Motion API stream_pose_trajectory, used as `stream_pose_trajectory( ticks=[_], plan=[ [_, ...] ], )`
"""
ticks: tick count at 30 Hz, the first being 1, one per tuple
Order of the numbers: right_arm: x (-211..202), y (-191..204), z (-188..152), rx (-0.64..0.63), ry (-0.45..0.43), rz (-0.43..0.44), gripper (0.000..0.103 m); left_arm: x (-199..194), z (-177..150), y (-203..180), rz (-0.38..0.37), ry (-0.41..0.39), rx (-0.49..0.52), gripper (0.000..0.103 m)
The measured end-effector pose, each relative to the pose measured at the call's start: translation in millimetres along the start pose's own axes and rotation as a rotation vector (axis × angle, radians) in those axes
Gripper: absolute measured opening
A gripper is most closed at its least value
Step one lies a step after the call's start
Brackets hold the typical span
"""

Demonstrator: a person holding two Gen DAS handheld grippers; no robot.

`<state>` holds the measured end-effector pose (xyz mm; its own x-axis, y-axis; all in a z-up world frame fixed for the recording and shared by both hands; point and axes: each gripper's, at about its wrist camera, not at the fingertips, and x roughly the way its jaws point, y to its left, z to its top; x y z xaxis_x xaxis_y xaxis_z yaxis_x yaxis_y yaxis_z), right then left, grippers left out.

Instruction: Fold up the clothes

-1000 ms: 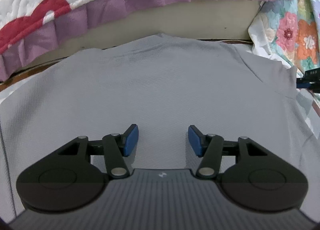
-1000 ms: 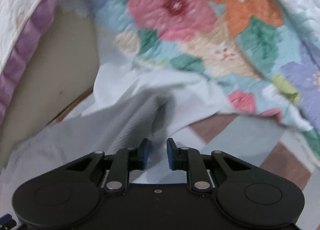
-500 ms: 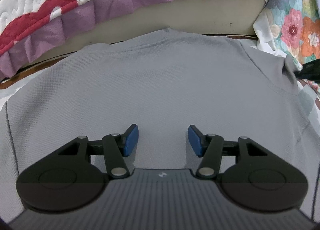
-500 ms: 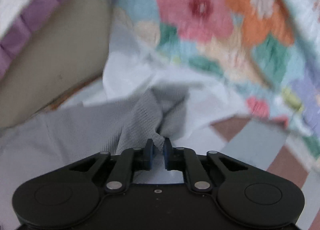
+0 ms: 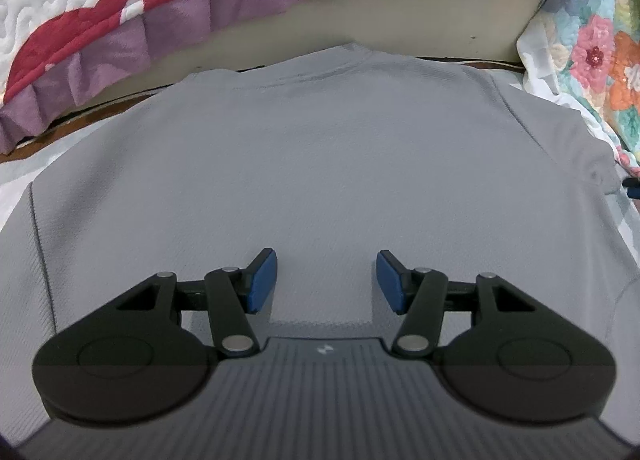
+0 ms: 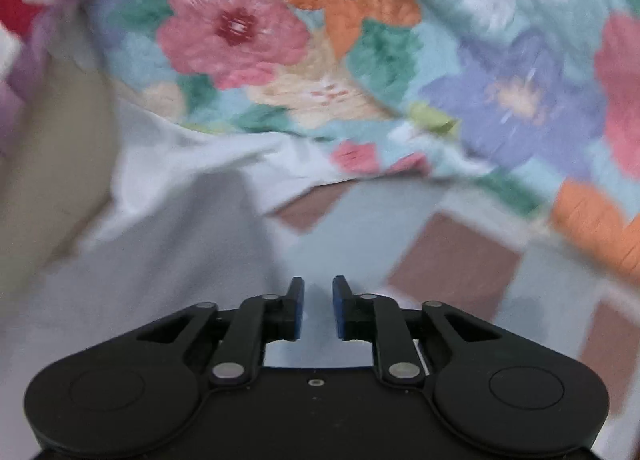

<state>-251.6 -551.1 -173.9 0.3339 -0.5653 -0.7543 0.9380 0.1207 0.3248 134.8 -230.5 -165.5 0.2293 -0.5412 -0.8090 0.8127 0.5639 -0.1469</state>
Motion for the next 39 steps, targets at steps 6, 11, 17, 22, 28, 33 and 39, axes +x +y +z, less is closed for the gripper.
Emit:
stream_pose_trajectory(
  ticks=[6,11,17,22,28,33,39],
  plan=[
    [-17.7,61.4,-16.8,-0.126,-0.032,0.155,0.044,-32.3,-3.7,23.9,0.076,0.022,-0.039,0.055],
    [-24.5,142.1,-57.4,-0.456,-0.002,0.336,0.044,-106.6,-22.7,82.8,0.162,-0.128,-0.176,0.055],
    [-61.9,234.4,-155.6,-0.981,-0.136,0.485,0.060,-157.8,-77.4,144.3,0.371,-0.139,-0.379,0.046],
    [-90.5,278.7,-232.7,-1.276,-0.035,0.703,0.062,-171.2,-129.8,182.1,0.299,-0.058,-0.672,0.047],
    [-116.0,316.4,-291.2,-1.263,0.168,0.923,0.060,-189.8,-164.5,176.1,0.233,-0.117,-0.684,0.050],
    [-144.7,322.8,-319.5,-1.260,0.272,1.013,0.050,-171.5,-150.4,149.9,0.232,-0.087,-0.498,0.055],
    [-144.5,315.4,-345.9,-1.265,0.403,1.029,0.048,-130.9,-143.6,136.0,0.436,0.033,-0.248,0.009]
  ],
)
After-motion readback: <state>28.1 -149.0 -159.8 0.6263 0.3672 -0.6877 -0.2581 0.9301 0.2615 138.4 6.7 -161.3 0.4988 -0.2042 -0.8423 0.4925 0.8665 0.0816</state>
